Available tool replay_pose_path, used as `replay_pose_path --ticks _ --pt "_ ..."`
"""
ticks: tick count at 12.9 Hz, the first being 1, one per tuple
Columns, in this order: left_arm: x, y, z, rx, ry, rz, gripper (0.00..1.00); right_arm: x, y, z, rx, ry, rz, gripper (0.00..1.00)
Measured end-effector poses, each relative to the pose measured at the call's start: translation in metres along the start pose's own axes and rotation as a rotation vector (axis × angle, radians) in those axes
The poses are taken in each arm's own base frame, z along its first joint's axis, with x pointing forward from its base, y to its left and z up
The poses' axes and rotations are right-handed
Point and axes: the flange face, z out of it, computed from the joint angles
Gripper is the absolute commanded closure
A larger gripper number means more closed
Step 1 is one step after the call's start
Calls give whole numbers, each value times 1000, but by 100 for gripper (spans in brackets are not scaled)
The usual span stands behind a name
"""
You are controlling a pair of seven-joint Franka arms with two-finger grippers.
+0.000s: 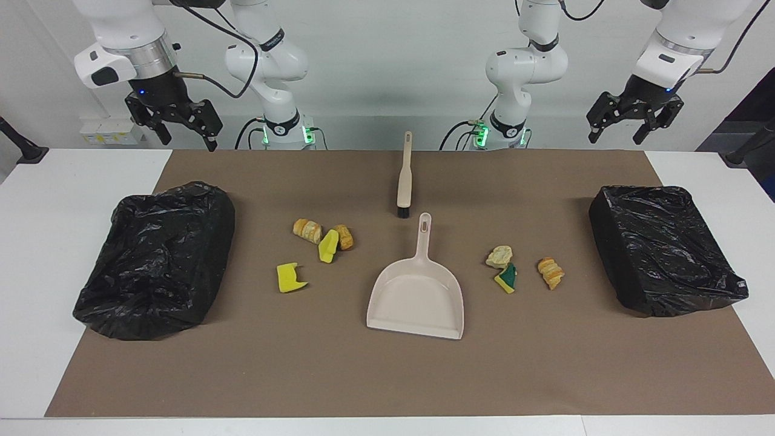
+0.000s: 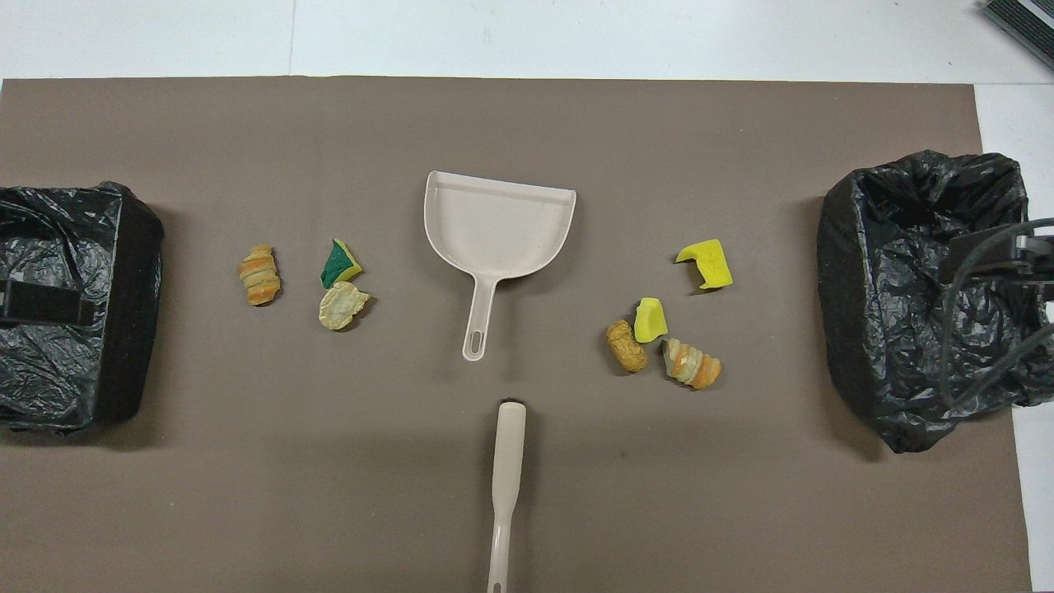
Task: Sweep and dump trash in bin
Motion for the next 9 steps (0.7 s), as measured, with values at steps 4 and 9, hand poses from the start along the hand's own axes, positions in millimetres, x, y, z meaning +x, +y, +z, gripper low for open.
replay_pose_path --ticks 4,9 --pt "0 -4 0 2 -4 -8 0 0 0 0 0 0 0 0" --pt "-1 -4 1 2 -6 -8 0 -3 0 2 -5 -26 0 0"
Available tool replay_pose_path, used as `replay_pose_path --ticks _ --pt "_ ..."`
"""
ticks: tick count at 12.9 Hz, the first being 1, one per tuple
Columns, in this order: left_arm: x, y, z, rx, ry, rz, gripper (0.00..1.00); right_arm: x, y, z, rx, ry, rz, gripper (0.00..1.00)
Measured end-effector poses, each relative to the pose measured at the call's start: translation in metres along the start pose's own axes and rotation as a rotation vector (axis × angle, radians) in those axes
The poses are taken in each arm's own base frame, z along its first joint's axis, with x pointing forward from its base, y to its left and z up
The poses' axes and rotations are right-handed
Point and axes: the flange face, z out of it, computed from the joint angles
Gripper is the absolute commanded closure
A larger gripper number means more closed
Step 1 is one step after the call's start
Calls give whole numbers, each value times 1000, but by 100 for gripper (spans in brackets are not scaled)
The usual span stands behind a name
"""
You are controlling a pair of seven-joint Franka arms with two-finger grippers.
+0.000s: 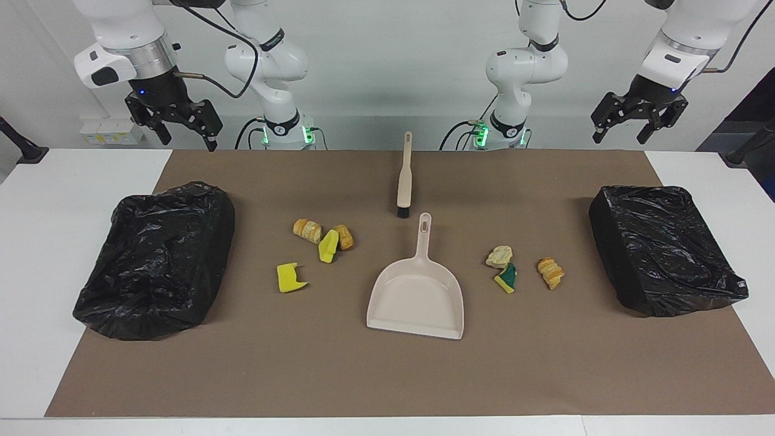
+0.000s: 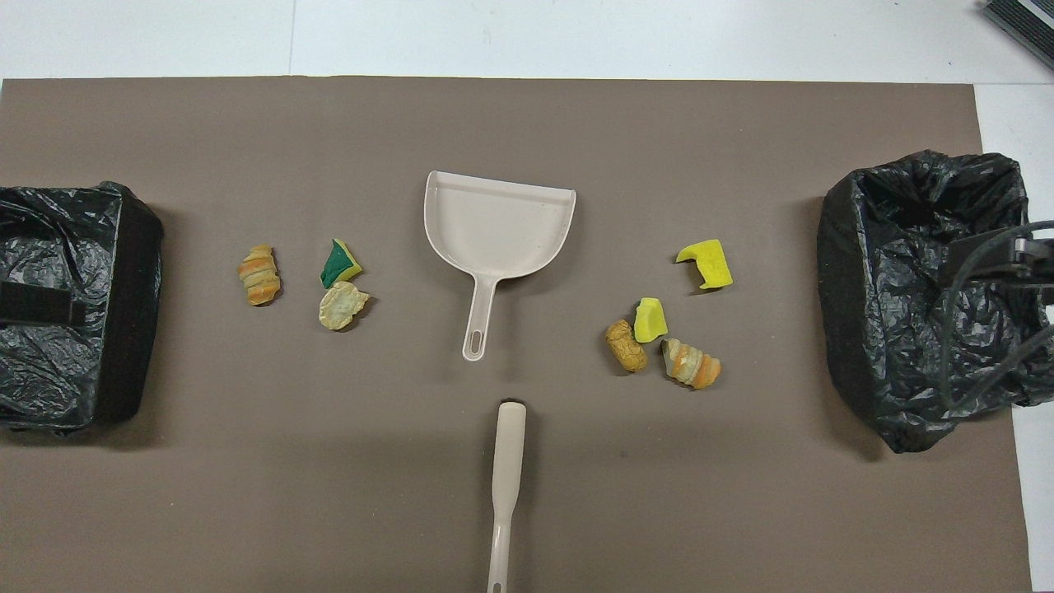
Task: Sweep and dump trash in bin
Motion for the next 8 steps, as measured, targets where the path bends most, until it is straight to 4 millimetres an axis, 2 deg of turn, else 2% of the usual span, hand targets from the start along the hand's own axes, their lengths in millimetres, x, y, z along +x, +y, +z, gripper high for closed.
replay_pose_path --ticks 4,8 --pt "1 14 6 0 -3 26 0 -1 4 0 -2 -11 7 0" --pt "6 35 23 -1 16 64 0 -4 7 -5 0 -5 -18 0"
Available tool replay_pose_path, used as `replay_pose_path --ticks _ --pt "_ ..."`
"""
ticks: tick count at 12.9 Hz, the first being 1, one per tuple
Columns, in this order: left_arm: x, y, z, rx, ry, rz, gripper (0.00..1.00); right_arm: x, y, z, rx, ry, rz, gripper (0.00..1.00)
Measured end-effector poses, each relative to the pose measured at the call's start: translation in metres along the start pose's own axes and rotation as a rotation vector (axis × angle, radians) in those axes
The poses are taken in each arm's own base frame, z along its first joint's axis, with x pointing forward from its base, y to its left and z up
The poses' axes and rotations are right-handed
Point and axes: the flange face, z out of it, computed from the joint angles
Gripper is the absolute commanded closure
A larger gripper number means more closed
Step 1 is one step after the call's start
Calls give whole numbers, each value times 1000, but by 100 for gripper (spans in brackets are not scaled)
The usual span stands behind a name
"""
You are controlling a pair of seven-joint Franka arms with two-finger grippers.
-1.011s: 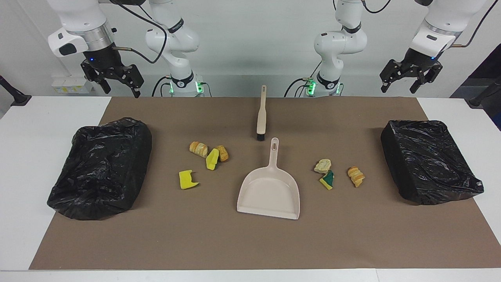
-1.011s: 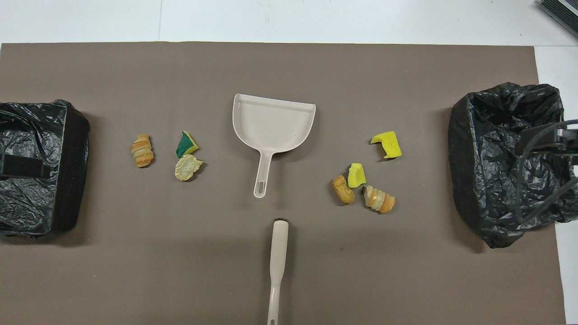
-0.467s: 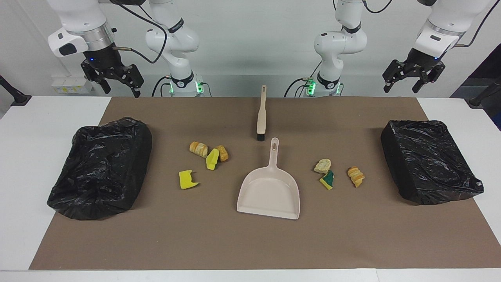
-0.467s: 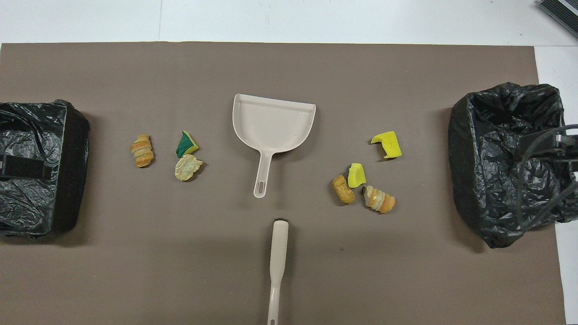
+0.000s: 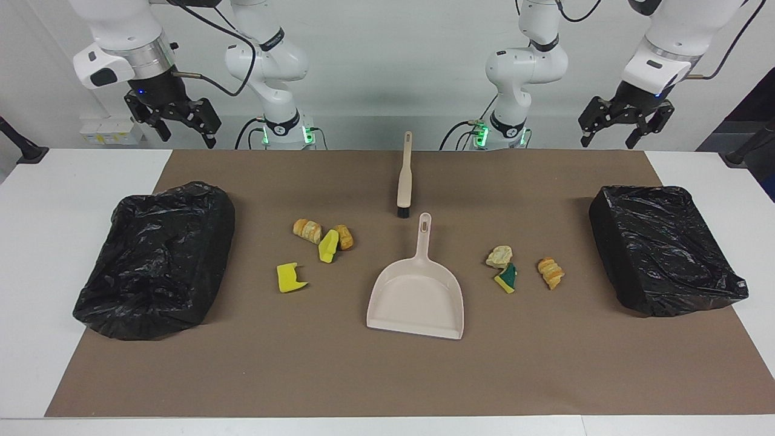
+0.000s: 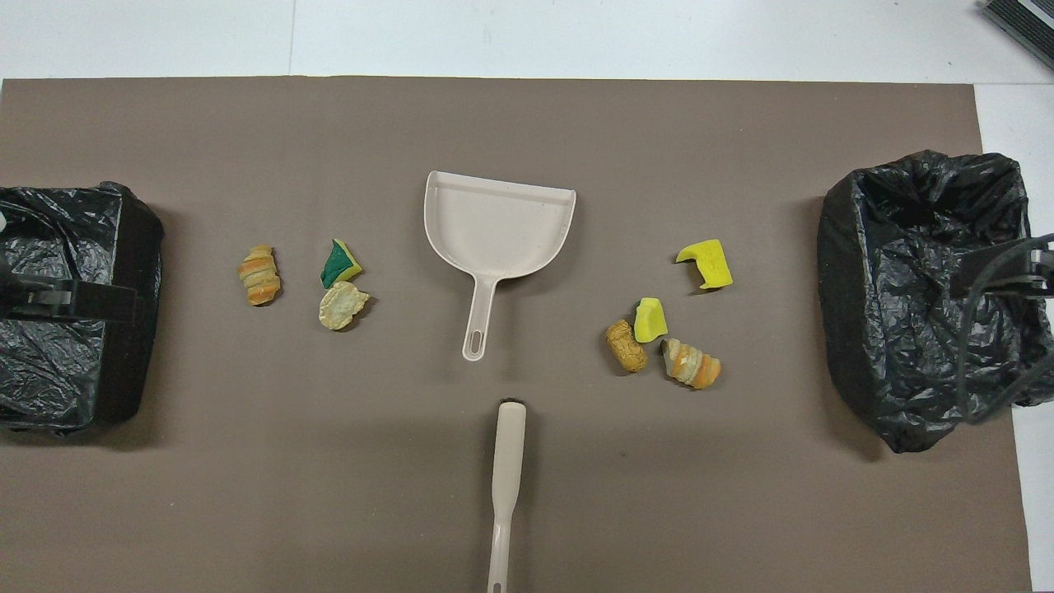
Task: Sweep and dump trash in bin
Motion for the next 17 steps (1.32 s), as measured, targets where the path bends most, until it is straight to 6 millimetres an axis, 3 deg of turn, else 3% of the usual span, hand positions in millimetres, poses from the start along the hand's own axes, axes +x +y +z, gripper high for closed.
replay_pose_path --ticks 2,4,8,11,17 --pt "-3 11 10 -1 -21 20 0 3 -6 7 -2 -14 -24 0" --pt "-7 36 32 -3 -64 69 0 14 -25 25 -4 -33 -59 0" --pt "-32 119 83 4 -77 100 0 29 -106 62 0 -22 -158 0" --pt "-80 179 114 21 -100 88 0 30 -170 88 10 -1 -144 0" --pt "-179 270 176 11 -81 84 0 15 -305 144 53 40 -19 0"
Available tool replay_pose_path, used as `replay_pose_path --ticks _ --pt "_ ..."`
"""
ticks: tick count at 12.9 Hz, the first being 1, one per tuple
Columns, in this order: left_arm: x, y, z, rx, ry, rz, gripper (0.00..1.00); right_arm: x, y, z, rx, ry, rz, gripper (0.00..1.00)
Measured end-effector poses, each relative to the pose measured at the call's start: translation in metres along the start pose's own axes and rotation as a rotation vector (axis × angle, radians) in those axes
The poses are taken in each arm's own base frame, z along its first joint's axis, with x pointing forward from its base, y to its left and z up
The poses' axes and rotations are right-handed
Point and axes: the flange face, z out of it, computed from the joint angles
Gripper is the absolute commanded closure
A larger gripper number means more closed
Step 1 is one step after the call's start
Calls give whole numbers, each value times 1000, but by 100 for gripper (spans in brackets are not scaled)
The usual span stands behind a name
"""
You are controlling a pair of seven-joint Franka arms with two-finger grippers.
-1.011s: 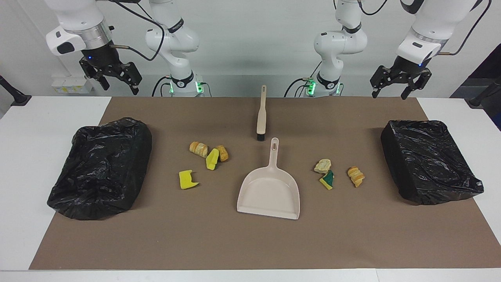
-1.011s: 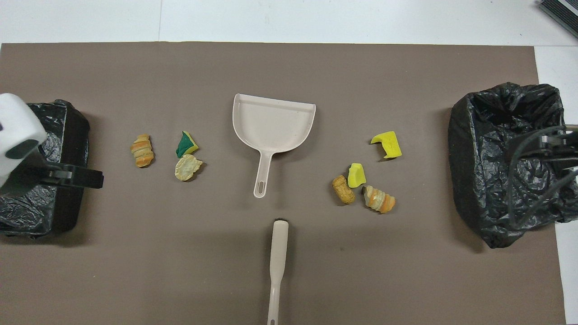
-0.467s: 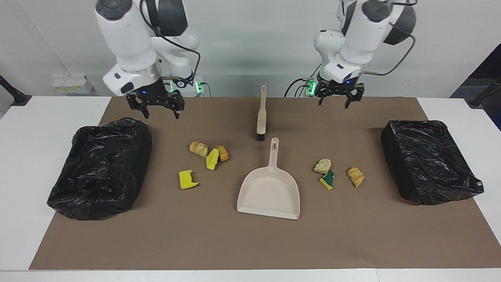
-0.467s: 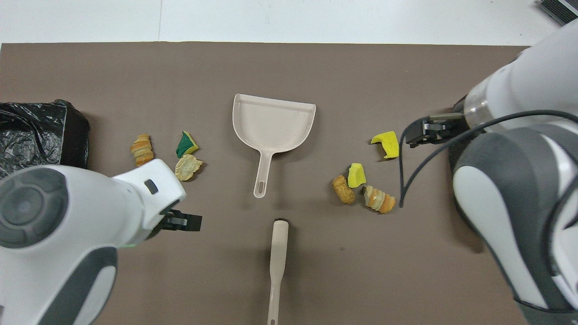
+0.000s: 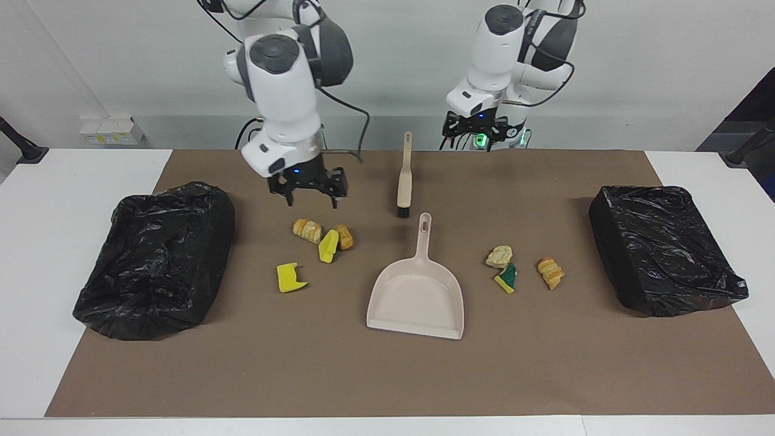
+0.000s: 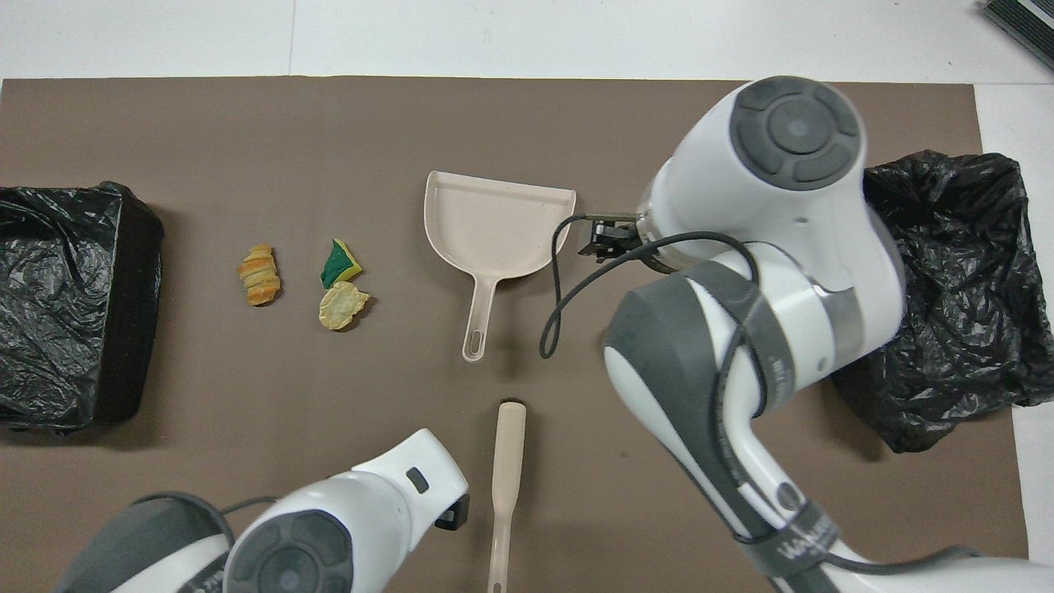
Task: Sweep and dump trash in bin
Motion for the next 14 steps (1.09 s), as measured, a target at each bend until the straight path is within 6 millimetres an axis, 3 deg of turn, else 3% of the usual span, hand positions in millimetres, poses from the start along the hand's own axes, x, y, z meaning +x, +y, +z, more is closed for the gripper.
replay_pose_path --ticks 4,6,9,11,14 --pt "-49 68 57 -16 21 17 0 -5 -68 40 28 9 65 0" --pt "-64 87 88 -12 14 22 0 -10 -94 65 20 -10 56 0" --pt "-63 95 106 -13 13 13 0 -23 -133 107 13 -32 38 0" --pt "-68 99 110 -9 9 23 0 -30 -147 130 3 -46 22 0" --pt "-76 105 116 -12 11 30 0 -38 -155 146 -12 -63 7 4"
